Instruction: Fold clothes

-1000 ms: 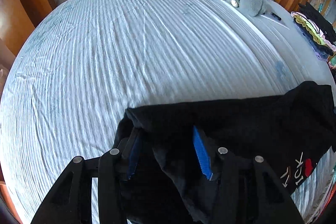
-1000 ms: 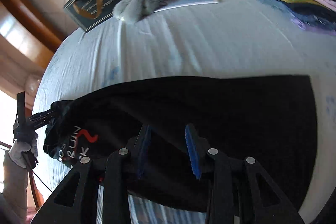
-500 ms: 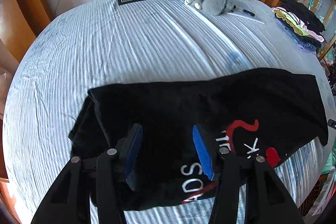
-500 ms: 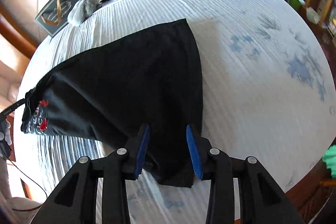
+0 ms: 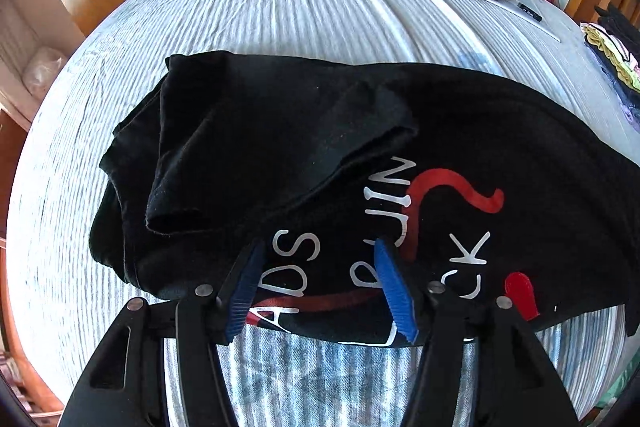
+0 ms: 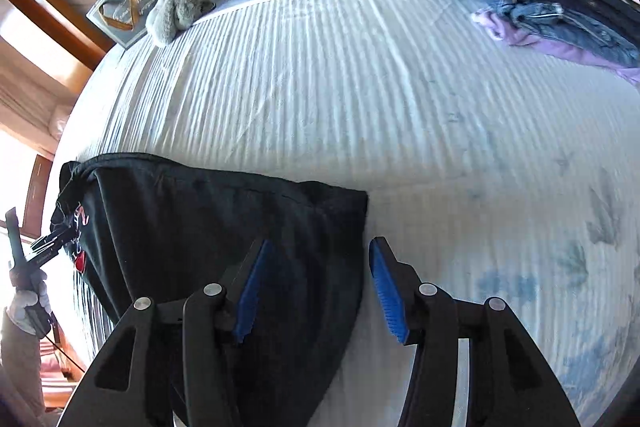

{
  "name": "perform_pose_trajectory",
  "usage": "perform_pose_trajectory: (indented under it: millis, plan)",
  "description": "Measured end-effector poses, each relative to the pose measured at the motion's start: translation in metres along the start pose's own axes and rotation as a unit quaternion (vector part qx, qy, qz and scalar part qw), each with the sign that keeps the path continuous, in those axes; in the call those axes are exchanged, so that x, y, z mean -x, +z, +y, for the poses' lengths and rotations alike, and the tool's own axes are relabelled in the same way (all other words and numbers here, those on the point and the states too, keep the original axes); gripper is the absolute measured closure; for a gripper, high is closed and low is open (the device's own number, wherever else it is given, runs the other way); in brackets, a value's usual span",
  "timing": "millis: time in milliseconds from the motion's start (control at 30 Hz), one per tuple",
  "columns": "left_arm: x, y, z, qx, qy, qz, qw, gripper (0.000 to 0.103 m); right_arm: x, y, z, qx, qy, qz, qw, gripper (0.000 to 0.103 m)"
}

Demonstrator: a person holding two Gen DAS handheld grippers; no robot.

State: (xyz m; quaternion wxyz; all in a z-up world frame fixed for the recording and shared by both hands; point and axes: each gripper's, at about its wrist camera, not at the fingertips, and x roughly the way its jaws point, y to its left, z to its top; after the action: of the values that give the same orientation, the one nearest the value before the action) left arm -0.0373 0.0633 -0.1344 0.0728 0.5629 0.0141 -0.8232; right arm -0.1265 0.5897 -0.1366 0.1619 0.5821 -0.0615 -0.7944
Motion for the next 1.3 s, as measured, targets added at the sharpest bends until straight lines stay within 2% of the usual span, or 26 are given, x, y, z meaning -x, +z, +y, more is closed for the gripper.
perform_pose_trajectory:
  millis: [33,67,100,133,167,200,233,300,333,367,400,467,533,600,700,800,900,1000,1133,1200,1300]
  plan:
    - [0.000,0.001,0.000,0.001,-0.001,0.000,1.0000,0.043,-0.004,-0.002,0.014,0.042,-0.020,0.003,0.999,0.056]
    - [-0.001,0.001,0.001,0.003,-0.003,0.000,1.0000,0.042,-0.008,-0.006,0.031,0.098,-0.059,0.010,0.993,0.069]
    - [-0.002,0.002,0.002,0.009,-0.007,0.000,0.9999,0.040,-0.011,-0.011,0.047,0.155,-0.104,0.014,0.982,0.073]
    - [-0.002,0.001,0.004,0.014,-0.011,-0.003,0.9998,0.039,-0.013,-0.014,0.059,0.200,-0.139,0.021,0.970,0.086]
    - [-0.003,0.001,0.005,0.019,-0.014,-0.006,0.9997,0.037,-0.015,-0.013,0.065,0.223,-0.164,0.027,0.960,0.092]
    - [-0.003,0.001,0.005,0.022,-0.015,-0.010,0.9996,0.037,-0.016,-0.008,0.067,0.235,-0.186,0.028,0.953,0.091]
    - [-0.004,0.000,0.004,0.021,-0.009,-0.013,0.9997,0.035,-0.017,0.002,0.066,0.235,-0.197,0.027,0.951,0.091]
    - [-0.004,0.002,0.003,0.034,-0.002,-0.012,0.9994,0.032,-0.020,0.025,0.058,0.207,-0.196,0.028,0.958,0.087]
    - [-0.005,0.003,0.002,0.042,0.001,-0.007,0.9991,0.032,-0.021,0.033,0.053,0.197,-0.195,0.030,0.960,0.072]
    - [-0.004,0.005,-0.001,0.048,0.009,-0.001,0.9988,0.032,-0.022,0.039,0.049,0.197,-0.198,0.030,0.960,0.053]
    - [-0.003,0.006,-0.006,0.050,0.023,0.003,0.9985,0.032,-0.021,0.043,0.046,0.200,-0.196,0.029,0.959,0.047]
    - [0.009,0.005,-0.025,0.054,0.042,-0.005,0.9976,0.032,-0.013,0.048,0.041,0.214,-0.177,0.023,0.960,0.047]
    - [0.029,-0.002,-0.055,0.074,0.035,-0.030,0.9962,0.032,0.000,0.051,0.036,0.244,-0.166,0.011,0.955,0.047]
    - [0.048,-0.014,-0.098,0.097,0.021,-0.050,0.9939,0.032,0.016,0.055,0.032,0.283,-0.124,-0.009,0.951,0.047]
    - [0.067,-0.039,-0.171,0.127,0.016,-0.061,0.9899,0.032,0.035,0.057,0.026,0.363,-0.050,-0.029,0.930,0.047]
    - [0.081,-0.070,-0.249,0.167,0.004,-0.060,0.9842,0.032,0.044,0.062,0.008,0.407,0.043,-0.027,0.912,0.047]
    - [0.084,-0.090,-0.303,0.189,-0.012,-0.039,0.9811,0.032,0.046,0.055,-0.006,0.423,0.087,-0.011,0.902,0.047]
    - [0.092,-0.110,-0.348,0.205,-0.018,-0.034,0.9779,0.032,0.037,0.054,-0.021,0.428,0.103,0.004,0.898,0.047]
    - [0.096,-0.121,-0.380,0.220,-0.020,-0.042,0.9743,0.027,0.033,0.051,-0.030,0.442,0.097,0.008,0.892,0.046]
    - [0.093,-0.124,-0.391,0.232,-0.008,-0.043,0.9717,0.026,0.033,0.052,-0.032,0.448,0.103,0.011,0.888,0.046]
    - [0.084,-0.127,-0.404,0.254,0.031,-0.033,0.9662,0.026,0.034,0.055,-0.029,0.471,0.112,0.012,0.875,0.046]
